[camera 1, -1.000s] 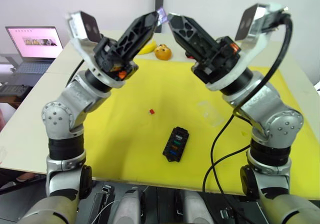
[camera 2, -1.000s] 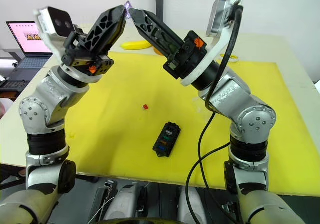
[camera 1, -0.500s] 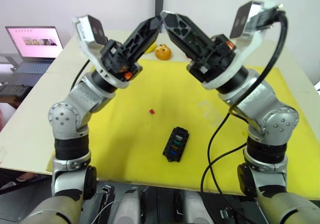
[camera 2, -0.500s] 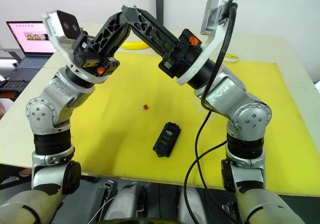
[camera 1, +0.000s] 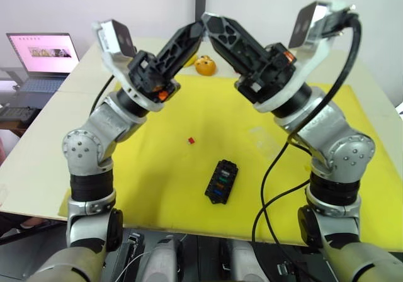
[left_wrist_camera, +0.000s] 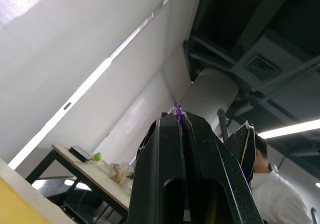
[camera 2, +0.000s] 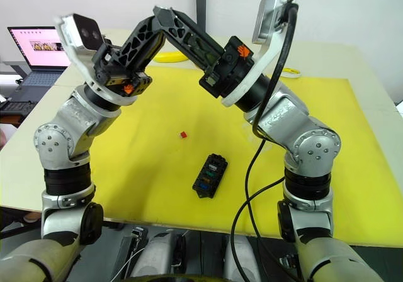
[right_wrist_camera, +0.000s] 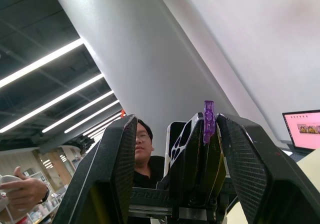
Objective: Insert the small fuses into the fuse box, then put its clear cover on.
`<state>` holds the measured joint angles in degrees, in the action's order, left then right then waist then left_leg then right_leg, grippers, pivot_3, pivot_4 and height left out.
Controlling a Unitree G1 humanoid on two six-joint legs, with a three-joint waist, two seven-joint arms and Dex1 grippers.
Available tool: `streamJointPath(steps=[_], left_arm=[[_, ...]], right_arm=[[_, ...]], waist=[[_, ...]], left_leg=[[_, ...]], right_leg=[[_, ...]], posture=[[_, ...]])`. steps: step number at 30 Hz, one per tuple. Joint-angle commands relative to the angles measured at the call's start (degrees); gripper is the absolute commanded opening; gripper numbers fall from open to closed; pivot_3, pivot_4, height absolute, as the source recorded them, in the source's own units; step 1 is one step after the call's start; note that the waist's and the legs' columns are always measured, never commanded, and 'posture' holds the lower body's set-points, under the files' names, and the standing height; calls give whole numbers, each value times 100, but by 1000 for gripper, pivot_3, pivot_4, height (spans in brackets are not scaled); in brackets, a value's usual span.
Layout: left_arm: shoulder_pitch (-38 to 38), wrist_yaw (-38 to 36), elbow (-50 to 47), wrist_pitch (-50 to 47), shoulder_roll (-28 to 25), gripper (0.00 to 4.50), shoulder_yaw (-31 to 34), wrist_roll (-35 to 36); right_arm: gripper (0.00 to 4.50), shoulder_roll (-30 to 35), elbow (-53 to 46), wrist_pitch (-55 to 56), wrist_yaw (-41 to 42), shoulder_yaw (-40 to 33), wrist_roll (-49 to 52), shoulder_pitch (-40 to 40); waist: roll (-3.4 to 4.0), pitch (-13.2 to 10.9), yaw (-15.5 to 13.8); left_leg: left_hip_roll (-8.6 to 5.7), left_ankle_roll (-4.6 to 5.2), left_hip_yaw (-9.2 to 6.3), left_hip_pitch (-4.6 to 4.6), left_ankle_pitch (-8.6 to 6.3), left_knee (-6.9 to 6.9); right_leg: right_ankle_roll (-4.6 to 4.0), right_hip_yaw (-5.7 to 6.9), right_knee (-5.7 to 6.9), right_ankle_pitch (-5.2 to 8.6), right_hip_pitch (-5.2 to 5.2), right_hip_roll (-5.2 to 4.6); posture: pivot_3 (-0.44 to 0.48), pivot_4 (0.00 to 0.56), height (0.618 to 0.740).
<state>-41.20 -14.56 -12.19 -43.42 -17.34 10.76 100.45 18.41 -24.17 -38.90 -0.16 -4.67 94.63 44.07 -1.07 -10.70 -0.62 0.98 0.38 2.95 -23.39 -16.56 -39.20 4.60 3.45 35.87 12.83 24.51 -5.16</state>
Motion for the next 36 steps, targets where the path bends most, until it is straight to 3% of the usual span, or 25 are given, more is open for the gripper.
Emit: streamJointPath(steps=[1, 3, 36], left_arm=[[-110, 53, -162, 21, 20, 0, 16, -17], [-114, 70, -178, 26, 30, 0, 7, -22], [-130, 406, -431, 156, 132, 0, 45, 48]], right_arm=[[2159, -31, -122, 45, 48, -39, 27, 124], [1420, -36, -128, 38, 53, -30, 30, 120], [1420, 2, -186, 108, -12, -172, 196, 31]], waist=[[0, 0, 0], [0, 0, 0], [1, -1, -1]], left_leg=[[0, 0, 0, 0, 0, 0], [0, 0, 0, 0, 0, 0], [2, 1, 0, -2, 0, 6]], right_leg=[[0, 0, 0, 0, 0, 0], [0, 0, -1, 0, 0, 0], [0, 0, -8, 0, 1, 0]], posture=[[0, 150, 737], [0, 150, 737], [0, 150, 737]])
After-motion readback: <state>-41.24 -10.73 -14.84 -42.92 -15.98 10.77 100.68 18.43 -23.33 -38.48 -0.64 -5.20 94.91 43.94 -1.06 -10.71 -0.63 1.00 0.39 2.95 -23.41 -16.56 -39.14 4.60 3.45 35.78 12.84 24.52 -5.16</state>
